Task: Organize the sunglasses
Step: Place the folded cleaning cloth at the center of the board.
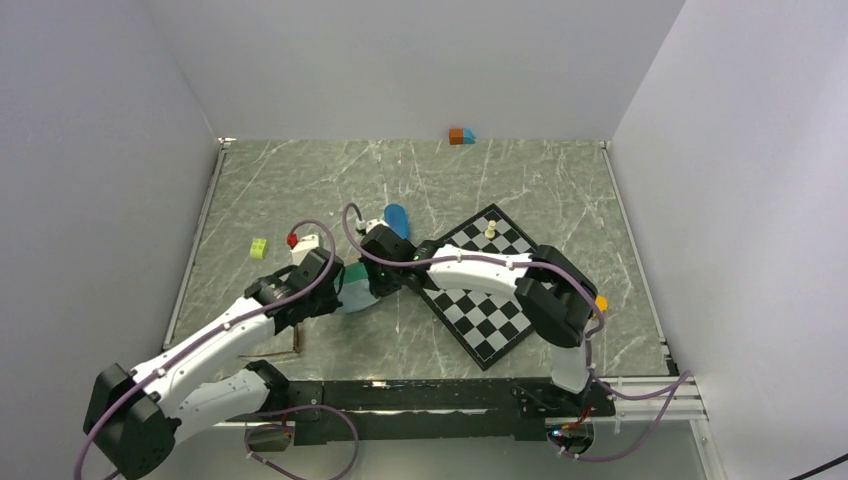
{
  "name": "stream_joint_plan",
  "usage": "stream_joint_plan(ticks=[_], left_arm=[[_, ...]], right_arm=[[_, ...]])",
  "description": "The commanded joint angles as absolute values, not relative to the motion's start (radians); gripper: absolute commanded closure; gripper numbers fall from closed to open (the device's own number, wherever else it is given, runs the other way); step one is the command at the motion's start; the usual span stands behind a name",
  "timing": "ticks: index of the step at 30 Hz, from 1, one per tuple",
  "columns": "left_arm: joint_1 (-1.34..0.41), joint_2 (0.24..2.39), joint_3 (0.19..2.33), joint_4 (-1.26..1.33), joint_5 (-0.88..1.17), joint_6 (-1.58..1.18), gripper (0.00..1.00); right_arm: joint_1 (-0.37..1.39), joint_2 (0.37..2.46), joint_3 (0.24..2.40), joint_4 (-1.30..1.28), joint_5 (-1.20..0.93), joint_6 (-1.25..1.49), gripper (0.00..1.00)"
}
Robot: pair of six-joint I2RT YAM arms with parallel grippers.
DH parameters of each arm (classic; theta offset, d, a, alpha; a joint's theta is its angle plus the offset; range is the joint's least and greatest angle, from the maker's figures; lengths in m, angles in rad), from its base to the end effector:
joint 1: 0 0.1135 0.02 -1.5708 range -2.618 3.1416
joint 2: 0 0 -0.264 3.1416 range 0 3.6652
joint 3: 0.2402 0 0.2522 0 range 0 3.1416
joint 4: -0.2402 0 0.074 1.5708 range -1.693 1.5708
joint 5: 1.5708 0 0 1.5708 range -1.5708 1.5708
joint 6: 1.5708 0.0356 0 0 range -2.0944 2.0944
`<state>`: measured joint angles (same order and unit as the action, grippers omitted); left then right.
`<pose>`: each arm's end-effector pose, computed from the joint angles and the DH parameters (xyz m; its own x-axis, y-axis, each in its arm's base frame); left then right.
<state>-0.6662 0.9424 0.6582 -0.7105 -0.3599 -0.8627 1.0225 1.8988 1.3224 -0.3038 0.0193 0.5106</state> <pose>0.1455 -0.0984 0.2260 -0.7536 -0.3119 -0.5786 -0.2227 0.9493 -0.2217 0.2158 0.3520 0.1957 -0.7644 -0.3141 -0.5630 -0.5425 0.7853 0.2983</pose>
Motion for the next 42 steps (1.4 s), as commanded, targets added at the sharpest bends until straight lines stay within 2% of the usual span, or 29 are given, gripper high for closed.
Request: stream_joint_plan(ticks=[1,18,36,42], left_arm=[[-0.626,1.012,0.668,-0.663,-0.359,-0.82,1.0],[-0.554,1.239,0.687,-0.558,-0.28,-0.773,1.0],[-0.519,1.338,0.705,-0.547,-0.291,-0.786,1.0],[-0.52,1.351,0.724,-0.559,-0.321,-0.793,0.97]], right_arm=[[1.008,1.931,1.377,-0.257,0.04,0.482,1.0],[0.945,1.982,1.353,-0.214,0.005,0.482,1.0],[0.941,1.996,1.311,-0.174,-0.002,0.521,1.0],[0.94,1.993,1.29,-0.166,-0.002,0.546,0.99]])
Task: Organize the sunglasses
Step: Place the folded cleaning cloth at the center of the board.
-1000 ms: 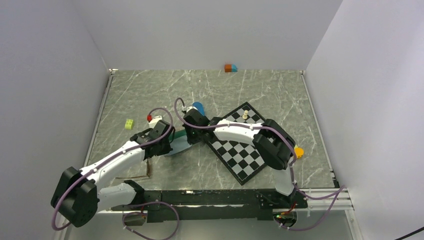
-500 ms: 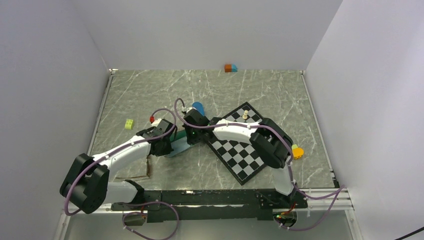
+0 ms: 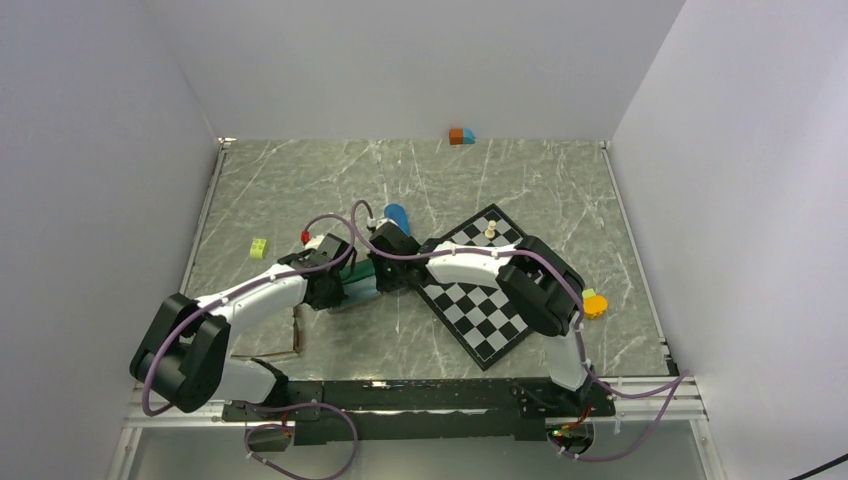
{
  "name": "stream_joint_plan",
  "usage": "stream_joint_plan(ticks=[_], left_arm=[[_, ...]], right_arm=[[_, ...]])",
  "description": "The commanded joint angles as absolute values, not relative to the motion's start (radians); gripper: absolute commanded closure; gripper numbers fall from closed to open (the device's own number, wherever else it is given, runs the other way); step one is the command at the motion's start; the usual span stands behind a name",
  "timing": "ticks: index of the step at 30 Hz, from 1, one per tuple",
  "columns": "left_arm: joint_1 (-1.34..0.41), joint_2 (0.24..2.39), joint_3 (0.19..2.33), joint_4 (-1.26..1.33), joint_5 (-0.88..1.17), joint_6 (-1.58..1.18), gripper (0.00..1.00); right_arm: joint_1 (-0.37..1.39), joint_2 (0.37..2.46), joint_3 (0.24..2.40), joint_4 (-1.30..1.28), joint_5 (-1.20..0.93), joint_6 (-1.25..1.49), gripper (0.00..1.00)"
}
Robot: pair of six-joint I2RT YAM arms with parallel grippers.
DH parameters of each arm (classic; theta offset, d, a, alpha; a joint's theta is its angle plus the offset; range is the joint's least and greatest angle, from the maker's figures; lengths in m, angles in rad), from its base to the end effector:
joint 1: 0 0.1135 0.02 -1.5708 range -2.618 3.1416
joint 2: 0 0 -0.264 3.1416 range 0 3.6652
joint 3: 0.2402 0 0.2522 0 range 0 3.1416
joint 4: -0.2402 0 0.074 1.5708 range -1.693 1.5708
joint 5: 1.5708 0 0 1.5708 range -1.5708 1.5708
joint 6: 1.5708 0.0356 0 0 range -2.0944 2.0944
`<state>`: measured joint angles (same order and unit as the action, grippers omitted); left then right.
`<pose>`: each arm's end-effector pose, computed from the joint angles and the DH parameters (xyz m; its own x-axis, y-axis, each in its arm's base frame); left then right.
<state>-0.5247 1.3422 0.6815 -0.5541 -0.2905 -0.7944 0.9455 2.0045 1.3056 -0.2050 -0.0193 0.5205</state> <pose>0.2025 -0.1054 0.1663 -0.8492 -0.2982 -0.4358 -0.3030 0.9511 -0.0605 0.2481 0.3449 0.1553 -0.8056 -0.2665 -0.5291 -0.4806 0.8162 0.3208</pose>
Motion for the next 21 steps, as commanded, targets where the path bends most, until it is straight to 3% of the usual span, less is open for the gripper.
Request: stream_joint_plan(ticks=[1,7,13,21], left_arm=[[-0.52,1.351,0.727,-0.56,-0.326,-0.793,0.97],[-0.52,1.342,0.733,-0.569,-0.334,-0.796,0.91],[-0.52,1.318,0.739,-0.568,-0.371,-0.805,0.98],[-0.52,1.352,0.744,-0.574,-0.383,-0.811,0.97]], right_arm=[[0.94,1.989,1.286,-0.165,0.009,0.552,0.99],[0.94,1.977,1.26,-0.144,0.035,0.579,0.95],[0.942,1.949,1.193,-0.052,0.04,0.628,0.96],[0.941,1.939,1.165,-0.025,0.04,0.657,0.95]])
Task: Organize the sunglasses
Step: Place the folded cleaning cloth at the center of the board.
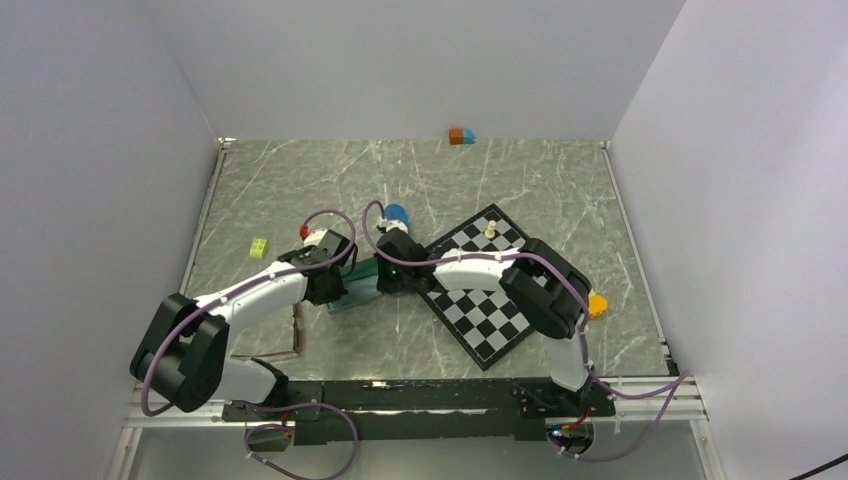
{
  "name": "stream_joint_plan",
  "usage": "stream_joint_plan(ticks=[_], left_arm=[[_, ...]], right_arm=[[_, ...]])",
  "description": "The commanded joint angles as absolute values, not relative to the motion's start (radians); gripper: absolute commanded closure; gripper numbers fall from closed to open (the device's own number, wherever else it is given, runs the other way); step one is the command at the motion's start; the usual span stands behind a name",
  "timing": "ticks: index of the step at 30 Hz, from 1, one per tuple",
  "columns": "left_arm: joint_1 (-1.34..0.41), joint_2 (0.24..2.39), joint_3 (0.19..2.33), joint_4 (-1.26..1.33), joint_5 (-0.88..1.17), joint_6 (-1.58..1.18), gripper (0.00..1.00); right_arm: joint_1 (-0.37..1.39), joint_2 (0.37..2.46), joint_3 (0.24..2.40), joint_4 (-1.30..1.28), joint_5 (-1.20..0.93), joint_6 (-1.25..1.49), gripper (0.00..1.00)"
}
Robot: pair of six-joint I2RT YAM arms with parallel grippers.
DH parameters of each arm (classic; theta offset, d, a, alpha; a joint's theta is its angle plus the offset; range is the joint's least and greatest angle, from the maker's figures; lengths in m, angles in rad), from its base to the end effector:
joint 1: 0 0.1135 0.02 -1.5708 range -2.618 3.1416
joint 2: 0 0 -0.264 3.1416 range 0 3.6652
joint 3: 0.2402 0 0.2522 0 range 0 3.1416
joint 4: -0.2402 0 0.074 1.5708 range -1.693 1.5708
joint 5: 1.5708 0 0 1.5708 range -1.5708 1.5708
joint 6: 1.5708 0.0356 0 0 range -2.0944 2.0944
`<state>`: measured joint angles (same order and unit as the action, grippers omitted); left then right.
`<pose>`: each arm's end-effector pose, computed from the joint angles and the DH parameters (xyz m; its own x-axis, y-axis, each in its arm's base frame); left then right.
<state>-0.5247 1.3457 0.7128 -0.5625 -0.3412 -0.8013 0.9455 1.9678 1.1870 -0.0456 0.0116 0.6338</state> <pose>0.2081 -0.1067 0.1743 -0.8231 -0.3057 -0.4787 -0.3238 0.9450 -0.0467 0.2418 0.3343 0.1466 -0.8243 -0.1301 -0.5510 -0.3946 0.8299 0.3944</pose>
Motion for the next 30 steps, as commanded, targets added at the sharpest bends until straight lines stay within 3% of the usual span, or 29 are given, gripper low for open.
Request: stream_joint_plan(ticks=[1,9,13,22,30], left_arm=[[-0.52,1.354,0.741,-0.579,-0.386,-0.814,0.96],[-0.52,1.376,0.737,-0.601,-0.397,-0.83,0.88],[-0.519,1.385,0.75,-0.618,-0.414,-0.835,0.78],[-0.521,1.287,0.758,-0.634,-0.395,-0.829,0.72],[-0.521,1.172,0.749,-0.655,-0.347,-0.82,0.74]], right_arm=[[0.941,1.937,1.161,-0.02,0.04,0.661,0.95],[0.942,1.926,1.132,-0.006,0.033,0.676,0.92],[0.942,1.912,1.116,-0.005,0.051,0.688,0.82],[0.944,1.829,1.104,-0.019,0.152,0.657,0.65],[0.946,1.785,1.087,0.017,0.125,0.612,0.69]])
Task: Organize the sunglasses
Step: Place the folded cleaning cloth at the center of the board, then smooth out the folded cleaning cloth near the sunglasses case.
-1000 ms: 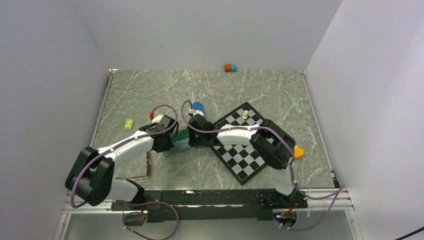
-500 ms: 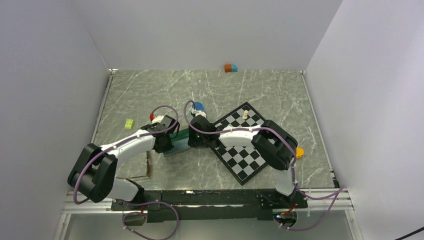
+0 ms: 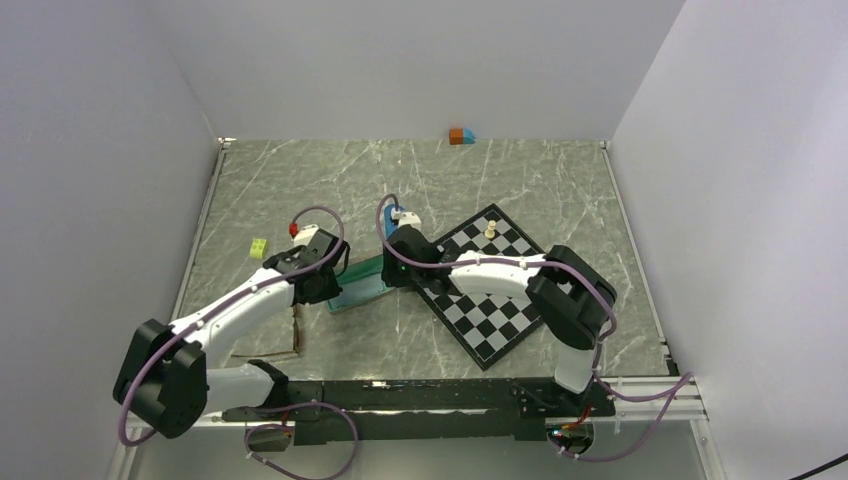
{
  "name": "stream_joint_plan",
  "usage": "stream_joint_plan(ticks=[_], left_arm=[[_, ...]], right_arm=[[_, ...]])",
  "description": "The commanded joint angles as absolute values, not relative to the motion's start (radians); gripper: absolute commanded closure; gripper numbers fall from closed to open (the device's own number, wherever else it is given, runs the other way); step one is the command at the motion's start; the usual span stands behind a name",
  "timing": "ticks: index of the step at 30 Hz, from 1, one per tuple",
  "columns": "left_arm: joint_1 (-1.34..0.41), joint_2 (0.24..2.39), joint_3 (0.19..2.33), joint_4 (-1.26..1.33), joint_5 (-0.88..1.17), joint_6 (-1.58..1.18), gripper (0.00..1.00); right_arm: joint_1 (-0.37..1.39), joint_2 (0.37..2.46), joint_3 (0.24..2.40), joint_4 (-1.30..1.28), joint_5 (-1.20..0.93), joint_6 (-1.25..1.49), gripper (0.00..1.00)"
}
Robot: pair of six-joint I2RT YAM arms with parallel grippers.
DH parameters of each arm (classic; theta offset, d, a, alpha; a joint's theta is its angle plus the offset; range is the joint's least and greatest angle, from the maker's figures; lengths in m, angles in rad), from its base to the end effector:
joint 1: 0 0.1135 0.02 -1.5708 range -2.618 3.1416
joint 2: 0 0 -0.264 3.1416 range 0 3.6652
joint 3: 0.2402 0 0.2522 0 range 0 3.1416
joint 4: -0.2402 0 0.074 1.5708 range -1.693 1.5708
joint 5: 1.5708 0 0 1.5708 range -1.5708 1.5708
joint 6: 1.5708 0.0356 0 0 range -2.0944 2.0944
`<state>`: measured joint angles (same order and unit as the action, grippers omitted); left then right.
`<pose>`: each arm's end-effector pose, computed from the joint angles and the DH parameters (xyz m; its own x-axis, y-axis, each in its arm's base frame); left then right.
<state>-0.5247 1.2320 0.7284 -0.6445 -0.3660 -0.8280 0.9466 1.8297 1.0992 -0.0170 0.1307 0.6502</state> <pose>0.1966 -0.0991 0.1990 -0.7848 -0.3404 -0.5179 -0.3509 0.9329 -0.0814 0.2318 0.3139 0.1756 -0.7694 -0.0413 -0.6374 -0.3554 0.8569 0.3734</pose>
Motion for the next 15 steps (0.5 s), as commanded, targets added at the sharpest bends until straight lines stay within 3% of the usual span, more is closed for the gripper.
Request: stream_joint_plan(ticks=[1,7,15], left_arm=[[-0.52,1.159,0.74,-0.636,-0.324,-0.815,0.76],[-0.522,1.158,0.683,-0.492,-0.189,-0.795,0.9],[-0.522,1.302,0.672,-0.434,-0.234,-0.833,1.0]], right_arm=[[0.949,1.787,1.086,0.034,0.106,0.604,0.72],[0.965,1.847,1.108,0.108,-0.015,0.581,0.83],[0.971,1.937,1.139,0.12,-0.004,0.591,0.85]])
